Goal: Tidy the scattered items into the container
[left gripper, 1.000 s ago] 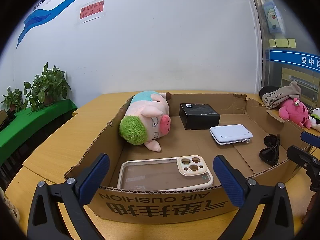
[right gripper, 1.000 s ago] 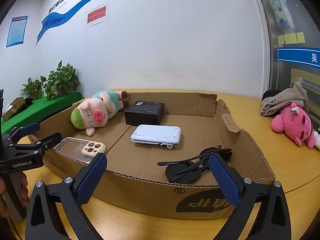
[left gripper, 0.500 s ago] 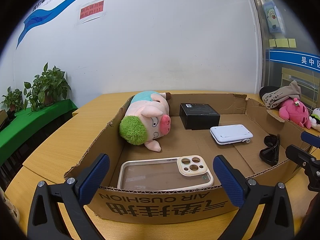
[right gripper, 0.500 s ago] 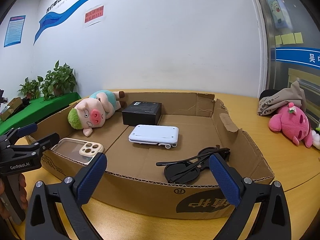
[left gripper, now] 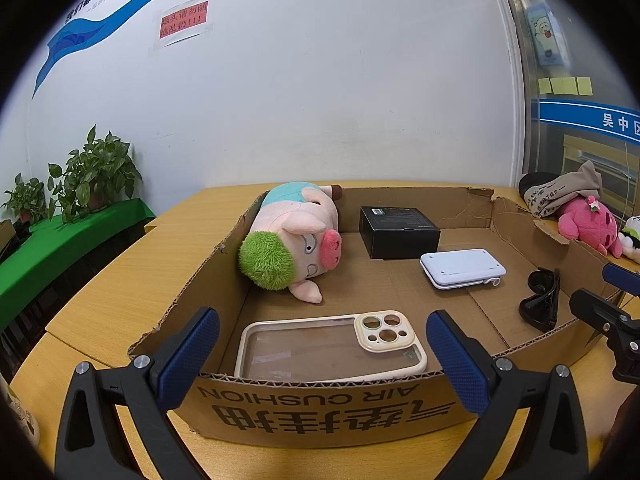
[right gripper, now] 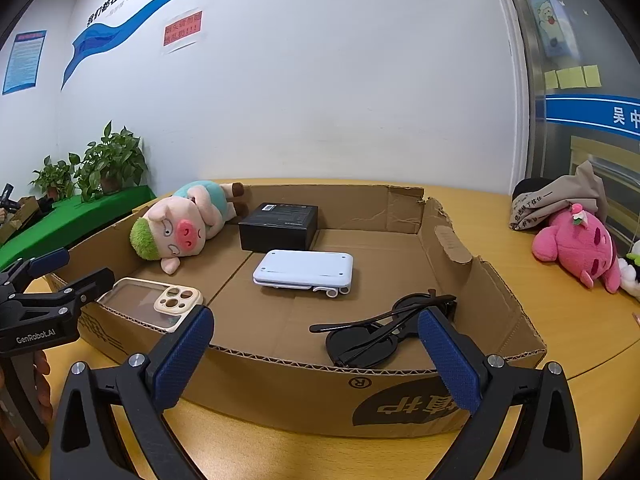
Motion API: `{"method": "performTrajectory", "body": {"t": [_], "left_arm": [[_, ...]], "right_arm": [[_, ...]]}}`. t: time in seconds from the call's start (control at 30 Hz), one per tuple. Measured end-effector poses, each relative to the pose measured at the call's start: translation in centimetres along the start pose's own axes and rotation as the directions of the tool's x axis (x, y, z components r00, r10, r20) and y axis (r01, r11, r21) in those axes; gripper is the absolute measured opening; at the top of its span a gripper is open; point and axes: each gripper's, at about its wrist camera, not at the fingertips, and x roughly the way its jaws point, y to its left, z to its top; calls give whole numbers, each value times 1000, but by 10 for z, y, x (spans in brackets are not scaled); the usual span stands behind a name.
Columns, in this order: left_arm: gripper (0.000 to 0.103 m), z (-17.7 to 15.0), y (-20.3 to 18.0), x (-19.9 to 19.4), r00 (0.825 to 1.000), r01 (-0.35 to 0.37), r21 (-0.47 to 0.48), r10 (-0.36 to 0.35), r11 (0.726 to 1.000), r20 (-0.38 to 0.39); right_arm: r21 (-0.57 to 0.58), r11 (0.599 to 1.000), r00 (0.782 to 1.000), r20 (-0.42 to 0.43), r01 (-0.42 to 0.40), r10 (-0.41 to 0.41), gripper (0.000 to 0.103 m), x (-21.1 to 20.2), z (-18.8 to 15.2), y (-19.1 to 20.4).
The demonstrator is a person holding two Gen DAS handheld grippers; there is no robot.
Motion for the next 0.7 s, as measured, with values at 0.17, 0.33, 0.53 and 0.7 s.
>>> {"method": "performTrajectory", "body": {"t": [0.17, 0.33, 0.53, 0.7], "left_arm": [[103, 0, 0, 0, 1000, 1, 0, -1, 1000, 0], [103, 0, 0, 0, 1000, 0, 0, 0, 1000, 0], [103, 0, 0, 0, 1000, 0, 0, 0, 1000, 0], [103, 0, 0, 0, 1000, 0, 0, 0, 1000, 0]], "right_arm": [[1, 1000, 1000, 0, 4, -4, 103, 0, 0, 1], [3, 1000, 1000, 0, 11, -11, 103, 0, 0, 2], [8, 1000, 1000, -1, 23, -23, 103, 0, 0, 3], [9, 1000, 1000, -1, 25, -25, 103, 0, 0, 3]]}}
